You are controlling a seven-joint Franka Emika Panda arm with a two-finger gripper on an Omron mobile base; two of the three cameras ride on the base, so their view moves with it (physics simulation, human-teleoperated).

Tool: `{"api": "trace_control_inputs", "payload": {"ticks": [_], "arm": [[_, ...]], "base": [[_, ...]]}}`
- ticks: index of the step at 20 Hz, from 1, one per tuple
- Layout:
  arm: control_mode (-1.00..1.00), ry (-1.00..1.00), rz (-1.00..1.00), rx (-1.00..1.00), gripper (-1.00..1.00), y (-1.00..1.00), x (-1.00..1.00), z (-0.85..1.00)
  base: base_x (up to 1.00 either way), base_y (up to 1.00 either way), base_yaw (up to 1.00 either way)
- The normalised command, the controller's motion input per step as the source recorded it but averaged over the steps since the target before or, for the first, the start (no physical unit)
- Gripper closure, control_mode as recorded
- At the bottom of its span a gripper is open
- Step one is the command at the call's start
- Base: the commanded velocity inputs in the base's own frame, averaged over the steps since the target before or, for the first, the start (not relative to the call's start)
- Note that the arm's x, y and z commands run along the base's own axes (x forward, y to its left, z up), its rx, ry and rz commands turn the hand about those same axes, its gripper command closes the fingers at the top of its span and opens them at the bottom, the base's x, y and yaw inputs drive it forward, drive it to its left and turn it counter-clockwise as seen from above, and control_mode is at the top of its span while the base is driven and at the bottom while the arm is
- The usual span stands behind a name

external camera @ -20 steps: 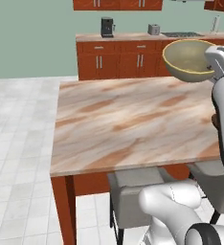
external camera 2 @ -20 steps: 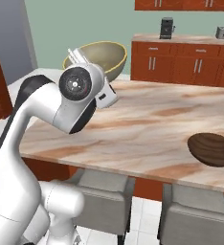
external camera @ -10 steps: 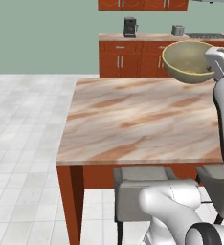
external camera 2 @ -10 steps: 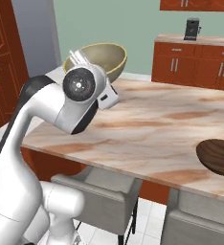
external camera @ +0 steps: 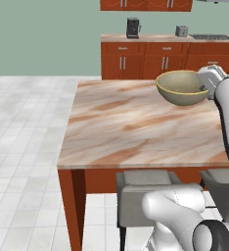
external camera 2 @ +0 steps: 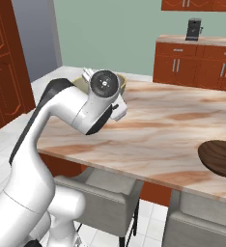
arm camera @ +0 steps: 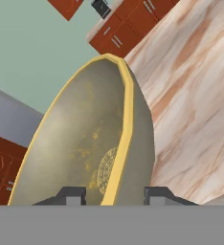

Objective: Pick up the bowls from the cabinet and place each bowl in front of a stool on the dining counter.

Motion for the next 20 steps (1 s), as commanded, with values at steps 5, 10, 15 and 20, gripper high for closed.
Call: {"api": "trace_control_inputs", "payload": {"ticks": [5, 10, 15, 20], "arm": [[-1.0, 0.19, 0.01, 0.0, 1.0, 0.0, 0.15, -0.76], [-1.0, 0.18, 0.0, 0.12, 1.0, 0.0, 0.14, -0.55], [-1.0, 0.14, 0.0, 0.18, 1.0, 0.0, 0.14, -0.46], [-1.0, 0.05, 0.0, 0.18, 1.0, 0.0, 0.11, -0.41]], "base": [[0.0, 0.0, 0.0], [0.0, 0.0, 0.0], [0.0, 0.0, 0.0], [0.0, 0.0, 0.0]]}}
